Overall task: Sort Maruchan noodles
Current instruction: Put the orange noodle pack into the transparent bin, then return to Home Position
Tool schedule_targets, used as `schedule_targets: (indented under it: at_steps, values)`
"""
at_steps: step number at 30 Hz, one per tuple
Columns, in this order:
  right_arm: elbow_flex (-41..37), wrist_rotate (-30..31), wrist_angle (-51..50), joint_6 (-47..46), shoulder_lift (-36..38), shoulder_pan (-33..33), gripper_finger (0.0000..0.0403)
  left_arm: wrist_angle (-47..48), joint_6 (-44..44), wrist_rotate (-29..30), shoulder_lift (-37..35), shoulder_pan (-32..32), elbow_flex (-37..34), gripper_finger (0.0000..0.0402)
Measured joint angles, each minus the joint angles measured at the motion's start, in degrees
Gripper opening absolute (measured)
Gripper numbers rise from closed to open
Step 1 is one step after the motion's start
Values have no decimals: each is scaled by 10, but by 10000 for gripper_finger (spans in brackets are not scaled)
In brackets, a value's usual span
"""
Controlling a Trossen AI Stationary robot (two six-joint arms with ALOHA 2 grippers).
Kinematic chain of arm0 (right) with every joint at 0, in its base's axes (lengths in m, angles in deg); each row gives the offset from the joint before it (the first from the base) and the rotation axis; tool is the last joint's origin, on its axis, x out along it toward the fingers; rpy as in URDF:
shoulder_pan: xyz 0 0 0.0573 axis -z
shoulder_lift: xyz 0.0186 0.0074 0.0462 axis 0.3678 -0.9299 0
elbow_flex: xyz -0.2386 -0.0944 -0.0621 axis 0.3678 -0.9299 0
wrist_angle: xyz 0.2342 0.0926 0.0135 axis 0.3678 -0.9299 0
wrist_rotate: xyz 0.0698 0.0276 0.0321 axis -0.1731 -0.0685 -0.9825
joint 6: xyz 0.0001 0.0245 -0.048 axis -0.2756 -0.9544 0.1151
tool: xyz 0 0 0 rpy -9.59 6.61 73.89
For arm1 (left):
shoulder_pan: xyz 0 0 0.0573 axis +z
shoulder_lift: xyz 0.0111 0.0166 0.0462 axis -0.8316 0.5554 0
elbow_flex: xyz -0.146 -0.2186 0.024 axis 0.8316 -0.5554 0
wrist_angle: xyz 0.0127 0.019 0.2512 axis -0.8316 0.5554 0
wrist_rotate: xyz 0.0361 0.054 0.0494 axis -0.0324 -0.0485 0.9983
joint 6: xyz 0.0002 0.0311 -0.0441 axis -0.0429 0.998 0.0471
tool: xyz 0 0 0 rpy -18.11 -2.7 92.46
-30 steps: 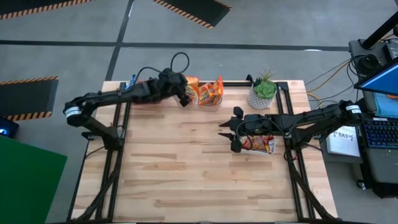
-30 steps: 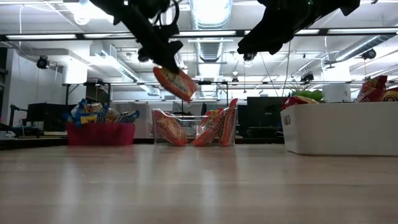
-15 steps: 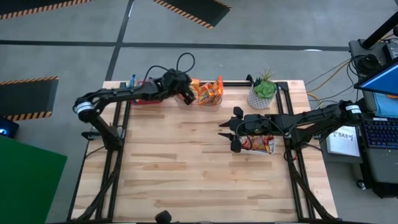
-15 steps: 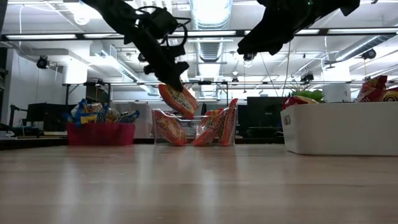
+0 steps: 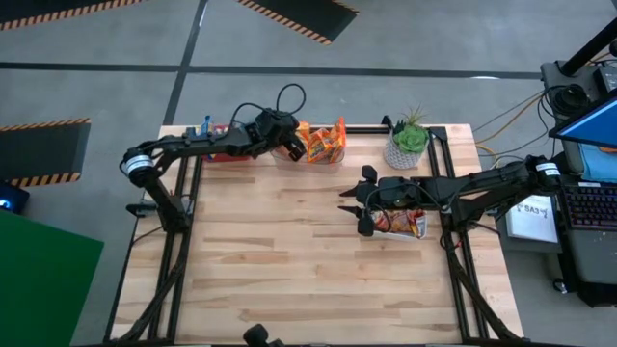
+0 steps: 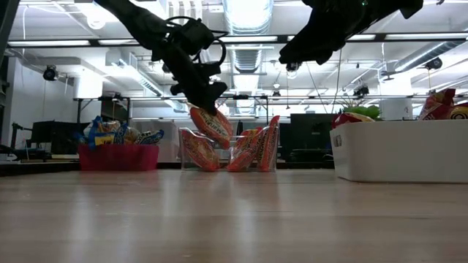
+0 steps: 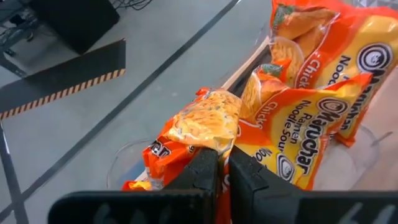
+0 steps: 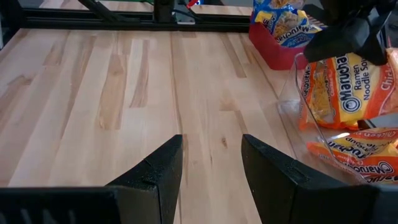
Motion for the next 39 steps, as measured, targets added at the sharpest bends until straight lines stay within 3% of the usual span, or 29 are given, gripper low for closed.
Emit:
schedule_targets:
  at_steps: [16, 26, 34, 39]
  values:
    - [0, 0, 0, -1, 0, 0, 153, -10, -32, -33, -1, -6, 0, 83]
    - [-10, 0, -5, 5, 0, 0, 153, -3, 9, -34, -36, -58, -23, 91]
    - [-45, 0, -4, 1, 9, 0, 153, -5, 15, -38, -124, -81, -89, 91]
    - [-58, -1, 24, 11, 20, 0, 153, -24, 6, -86, -219, -113, -161, 91]
